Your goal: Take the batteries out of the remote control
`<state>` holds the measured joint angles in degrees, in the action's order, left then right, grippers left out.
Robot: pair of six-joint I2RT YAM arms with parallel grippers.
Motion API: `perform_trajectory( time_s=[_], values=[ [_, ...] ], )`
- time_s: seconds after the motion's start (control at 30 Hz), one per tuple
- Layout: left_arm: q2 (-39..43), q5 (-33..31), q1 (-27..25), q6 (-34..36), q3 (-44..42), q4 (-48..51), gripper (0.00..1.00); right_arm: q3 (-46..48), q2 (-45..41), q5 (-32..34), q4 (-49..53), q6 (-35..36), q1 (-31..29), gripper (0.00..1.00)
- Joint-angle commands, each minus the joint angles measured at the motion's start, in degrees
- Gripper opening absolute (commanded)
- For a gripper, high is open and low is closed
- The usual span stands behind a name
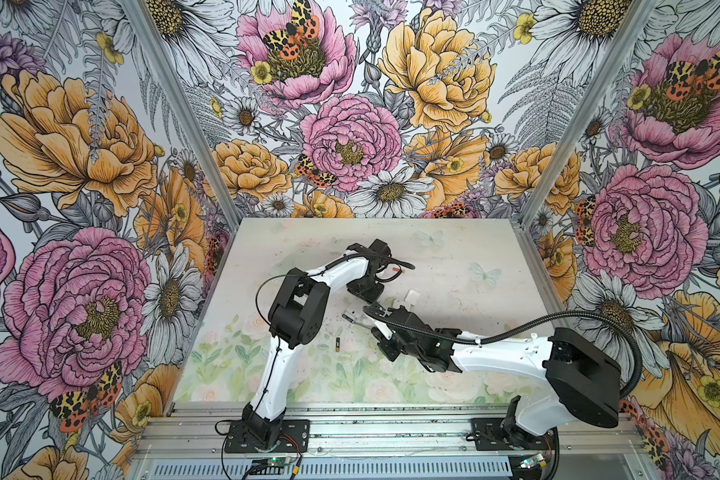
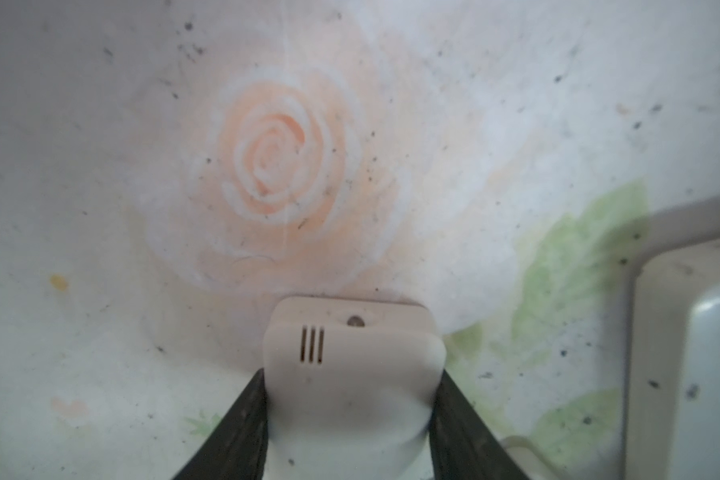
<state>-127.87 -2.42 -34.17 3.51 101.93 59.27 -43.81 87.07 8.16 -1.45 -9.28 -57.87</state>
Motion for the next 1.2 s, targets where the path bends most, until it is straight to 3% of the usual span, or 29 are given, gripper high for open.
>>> perform_trajectory(
  time_s=[0.0, 0.2, 0.63, 1.17],
  values=[
    [-0.23, 12.16, -1.47, -4.50, -1.32, -2.93, 0.11, 0.76, 0.89, 2.77, -14.48, -2.92, -0.58, 0.00],
    [-0.27, 14.84, -1.25, -4.23, -1.64, -3.26, 0.11, 1.19, 1.52, 5.30, -18.56, -3.84, -1.24, 0.00],
    [-0.94, 14.58, -0.46, -4.57, -1.64, -3.21, 0.11, 1.93, 1.61, 8.18, -22.92, -6.24, -1.73, 0.00],
    [-1.94, 12.90, -0.27, -4.80, -0.93, -3.23, 0.11, 1.48, 0.70, 2.22, -23.65, -8.12, -1.59, 0.00]
  ],
)
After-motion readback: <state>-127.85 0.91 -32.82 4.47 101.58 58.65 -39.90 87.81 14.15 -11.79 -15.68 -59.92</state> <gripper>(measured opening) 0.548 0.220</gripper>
